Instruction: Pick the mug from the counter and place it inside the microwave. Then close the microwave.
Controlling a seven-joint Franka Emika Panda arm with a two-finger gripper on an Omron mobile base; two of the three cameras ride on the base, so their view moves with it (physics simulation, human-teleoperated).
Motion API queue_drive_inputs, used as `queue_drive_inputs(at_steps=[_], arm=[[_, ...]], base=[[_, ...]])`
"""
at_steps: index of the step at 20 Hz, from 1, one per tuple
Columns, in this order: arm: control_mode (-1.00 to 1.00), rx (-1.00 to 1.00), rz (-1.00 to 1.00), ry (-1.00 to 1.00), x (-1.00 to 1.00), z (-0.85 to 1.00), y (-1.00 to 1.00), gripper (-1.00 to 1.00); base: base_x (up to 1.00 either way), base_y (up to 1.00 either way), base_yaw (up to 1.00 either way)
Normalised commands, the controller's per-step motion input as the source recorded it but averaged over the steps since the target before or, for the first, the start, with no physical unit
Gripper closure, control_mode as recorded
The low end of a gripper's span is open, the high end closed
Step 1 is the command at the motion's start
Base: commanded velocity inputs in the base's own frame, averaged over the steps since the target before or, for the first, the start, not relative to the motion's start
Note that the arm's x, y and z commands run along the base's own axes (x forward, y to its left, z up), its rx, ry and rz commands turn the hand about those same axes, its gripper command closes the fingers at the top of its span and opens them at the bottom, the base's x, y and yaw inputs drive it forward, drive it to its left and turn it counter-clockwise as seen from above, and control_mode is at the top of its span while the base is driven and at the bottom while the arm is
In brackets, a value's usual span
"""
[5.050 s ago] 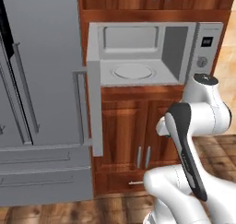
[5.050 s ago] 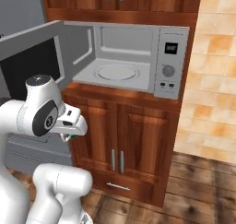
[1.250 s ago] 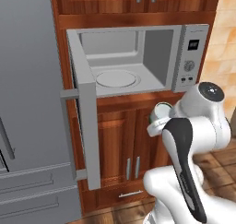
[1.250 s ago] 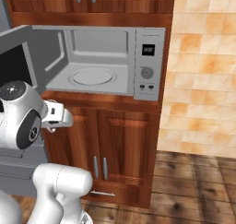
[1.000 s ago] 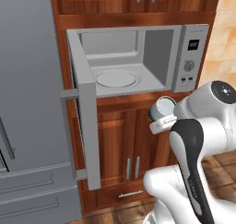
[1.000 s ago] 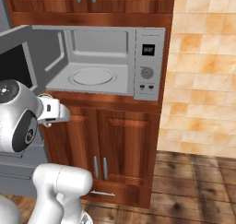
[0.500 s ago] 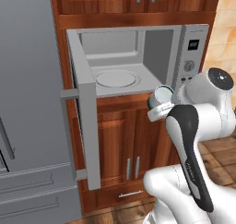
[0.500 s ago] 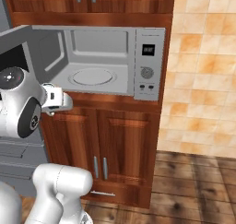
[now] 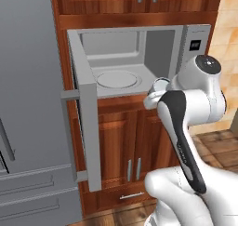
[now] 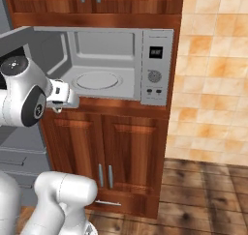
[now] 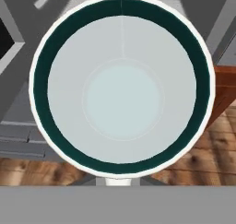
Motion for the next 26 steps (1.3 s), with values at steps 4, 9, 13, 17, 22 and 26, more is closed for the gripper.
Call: queue_drive_inputs(at_steps=[4, 9, 13, 17, 22, 26], arm=[[-1.0, 0.13, -0.05, 0.1, 0.02, 0.01, 0.0, 1.0], [-1.0, 0.13, 0.0, 0.02, 0.06, 0.06, 0.0, 1.0], [-1.0, 0.01, 0.0, -0.07, -0.02, 0.08, 0.16, 1.0], [-1.0, 0.0, 0.0, -0.09, -0.18, 0.3, 0.26, 1.0], [-1.0, 0.0, 0.0, -0.01, 0.04, 0.24, 0.14, 1.0], [-1.0, -0.01, 0.0, 0.01, 0.43, 0.16, 0.0, 1.0]], base=[[0.0, 0.0, 0.0], [0.0, 0.0, 0.0], [0.0, 0.0, 0.0], [0.0, 0.0, 0.0], [0.0, 0.0, 0.0], [0.0, 0.0, 0.0]])
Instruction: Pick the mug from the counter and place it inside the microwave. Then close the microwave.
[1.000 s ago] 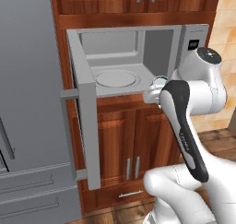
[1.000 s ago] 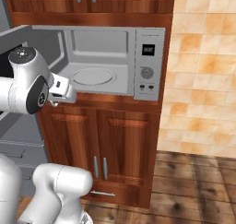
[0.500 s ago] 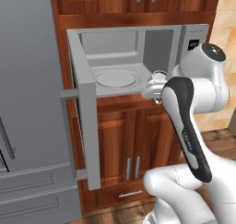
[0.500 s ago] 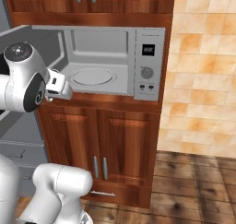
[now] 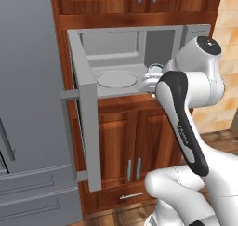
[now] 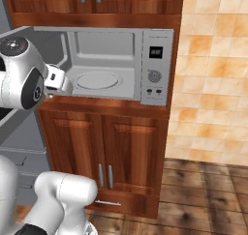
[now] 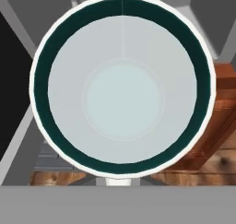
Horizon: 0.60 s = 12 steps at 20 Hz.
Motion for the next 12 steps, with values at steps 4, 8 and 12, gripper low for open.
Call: queue_drive_inputs(at_steps=[4, 8, 12], arm=[[-1.0, -0.07, 0.0, 0.02, 0.52, 0.08, 0.0, 1.0], [-1.0, -0.08, 0.0, 0.0, 0.3, 0.0, 0.0, 1.0], [-1.0, -0.08, 0.0, 0.01, 0.23, 0.0, 0.0, 1.0]], base=[[0.0, 0.0, 0.0], [0.0, 0.0, 0.0], [0.0, 0.0, 0.0]])
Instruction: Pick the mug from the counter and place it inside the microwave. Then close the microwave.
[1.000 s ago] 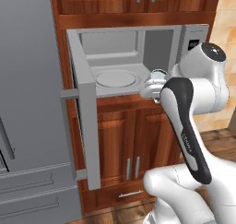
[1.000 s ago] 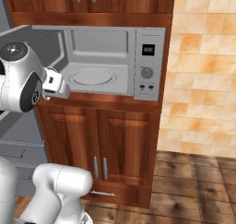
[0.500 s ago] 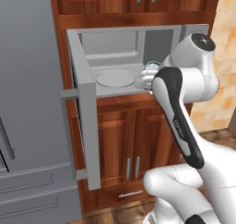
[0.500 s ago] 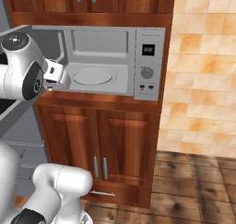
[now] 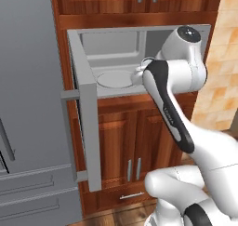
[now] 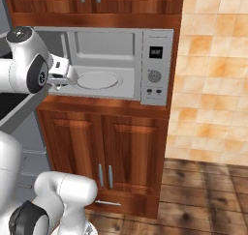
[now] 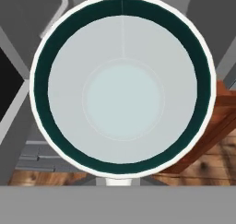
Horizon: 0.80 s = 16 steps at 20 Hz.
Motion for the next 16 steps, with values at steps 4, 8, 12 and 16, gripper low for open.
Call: queue_drive_inputs(at_steps=[4, 8, 12, 16], arm=[[-1.0, -0.03, 0.0, 0.0, 0.19, -0.09, 0.0, 1.0], [-1.0, 0.0, 0.02, 0.0, 0.18, -0.17, 0.0, 1.0], [-1.0, 0.0, 0.06, 0.04, 0.21, -0.32, 0.0, 1.0], [-1.0, 0.0, 0.1, 0.06, 0.23, -0.22, 0.0, 1.0]], base=[[0.0, 0.0, 0.0], [0.0, 0.0, 0.0], [0.0, 0.0, 0.0], [0.0, 0.0, 0.0]])
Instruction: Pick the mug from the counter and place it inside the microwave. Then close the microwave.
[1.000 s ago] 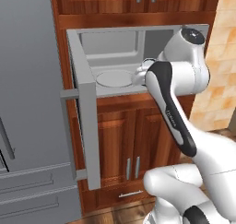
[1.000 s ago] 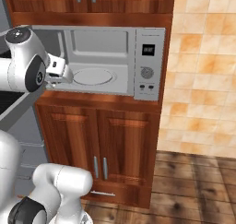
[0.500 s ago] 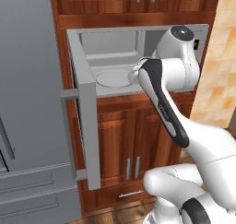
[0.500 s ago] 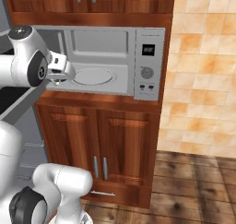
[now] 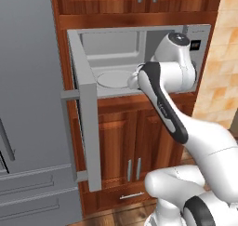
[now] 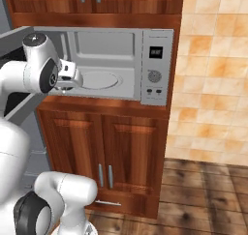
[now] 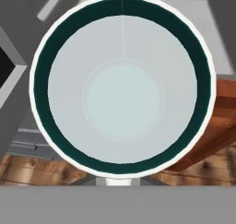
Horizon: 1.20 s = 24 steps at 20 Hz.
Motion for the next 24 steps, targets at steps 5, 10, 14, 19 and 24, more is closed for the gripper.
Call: queue_drive_inputs(at_steps=[5, 10, 14, 19, 24], arm=[[-1.0, 0.0, 0.11, 0.08, 0.44, -0.11, 0.0, 1.0], [-1.0, 0.0, 0.09, 0.07, 0.37, 0.0, 0.0, 1.0], [-1.0, -0.01, 0.05, 0.02, 0.27, 0.0, 0.0, 1.0], [-1.0, -0.04, 0.0, 0.03, 0.21, -0.02, 0.0, 1.0], [-1.0, -0.04, 0.0, 0.0, 0.17, -0.09, 0.0, 1.0]], base=[[0.0, 0.0, 0.0], [0.0, 0.0, 0.0], [0.0, 0.0, 0.0], [0.0, 0.0, 0.0], [0.0, 0.0, 0.0]])
